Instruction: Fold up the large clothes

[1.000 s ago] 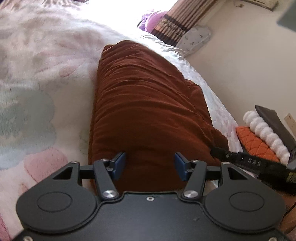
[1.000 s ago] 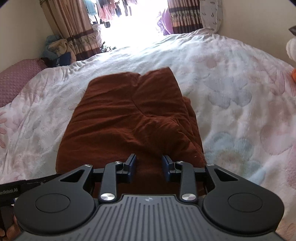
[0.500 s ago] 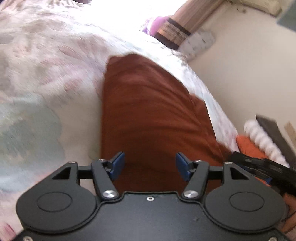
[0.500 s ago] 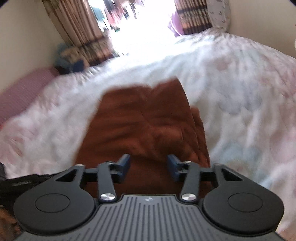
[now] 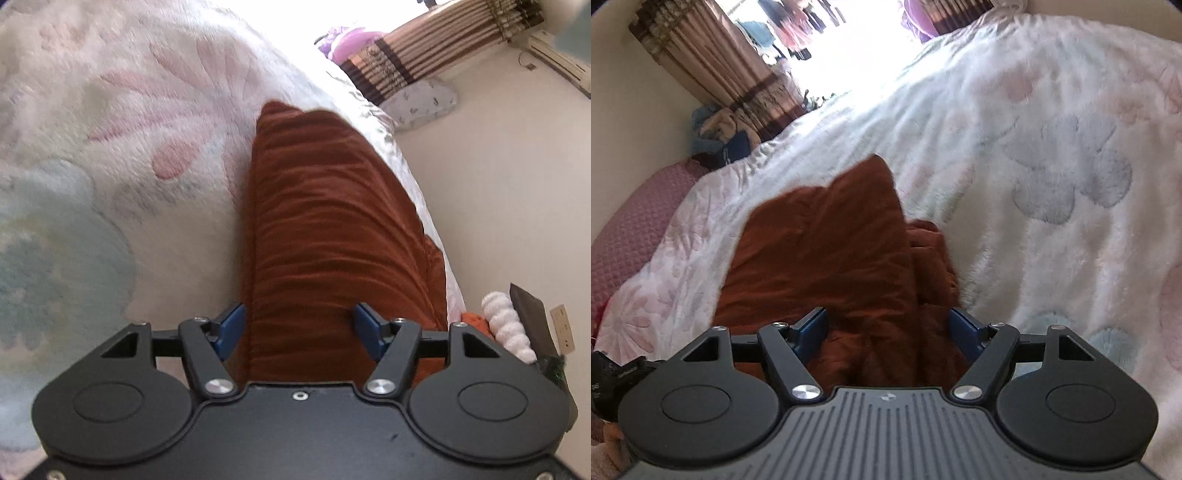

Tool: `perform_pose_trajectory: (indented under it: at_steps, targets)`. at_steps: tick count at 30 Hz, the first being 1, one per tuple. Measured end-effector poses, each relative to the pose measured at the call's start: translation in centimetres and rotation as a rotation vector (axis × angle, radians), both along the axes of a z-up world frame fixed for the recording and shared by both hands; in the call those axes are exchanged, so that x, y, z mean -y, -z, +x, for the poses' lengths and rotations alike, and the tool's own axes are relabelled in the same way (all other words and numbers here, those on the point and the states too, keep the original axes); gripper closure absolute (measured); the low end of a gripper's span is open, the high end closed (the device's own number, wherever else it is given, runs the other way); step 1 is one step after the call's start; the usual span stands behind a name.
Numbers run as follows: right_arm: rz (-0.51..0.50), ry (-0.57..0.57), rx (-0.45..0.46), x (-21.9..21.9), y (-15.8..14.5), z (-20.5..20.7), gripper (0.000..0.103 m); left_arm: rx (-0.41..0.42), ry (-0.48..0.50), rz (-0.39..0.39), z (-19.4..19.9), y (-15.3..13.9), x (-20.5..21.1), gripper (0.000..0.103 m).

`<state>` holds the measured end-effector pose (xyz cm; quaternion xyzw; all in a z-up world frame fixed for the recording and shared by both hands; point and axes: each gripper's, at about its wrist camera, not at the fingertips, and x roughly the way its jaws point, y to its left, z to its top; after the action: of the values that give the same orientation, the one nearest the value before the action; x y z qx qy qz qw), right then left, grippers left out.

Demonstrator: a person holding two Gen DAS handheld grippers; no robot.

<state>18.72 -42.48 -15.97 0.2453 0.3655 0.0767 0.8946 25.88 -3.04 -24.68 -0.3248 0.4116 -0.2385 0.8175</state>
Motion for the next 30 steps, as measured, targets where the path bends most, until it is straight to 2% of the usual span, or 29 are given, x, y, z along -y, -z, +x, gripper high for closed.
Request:
perform_pose_trajectory:
  at_steps: [4,8,15,19,23,26,30]
  targets:
    - [0.096,-0.014,-0.053,1.2,2.3,1.2,0.011,-0.031,0.004,-0.087,1.2,1.5,-0.3,0.024]
    - [0.230,-0.013,-0.074,2.7,4.4,1.6,0.006,-0.132,0.016,-0.240,2.8,4.1,-1.0,0.019]
    - [0.345,-0.031,-0.061,3.7,6.7,2.2,0.003,-0.165,0.047,-0.330,4.2,5.5,-0.1,0.009]
    - [0.388,-0.080,-0.039,3.6,7.4,2.8,0.003,-0.174,0.078,-0.330,5.1,5.7,0.7,0.003]
    - [0.430,-0.103,-0.050,3.1,7.9,4.0,0.003,-0.218,0.081,-0.322,6.4,6.2,1.5,0.001]
    - [0.440,-0.096,-0.060,3.1,8.0,4.3,0.007,-0.234,0.091,-0.308,6.4,5.7,1.5,0.001]
    - [0.461,-0.068,-0.056,3.1,7.6,3.9,0.019,-0.223,0.099,-0.290,6.2,4.8,1.7,0.005]
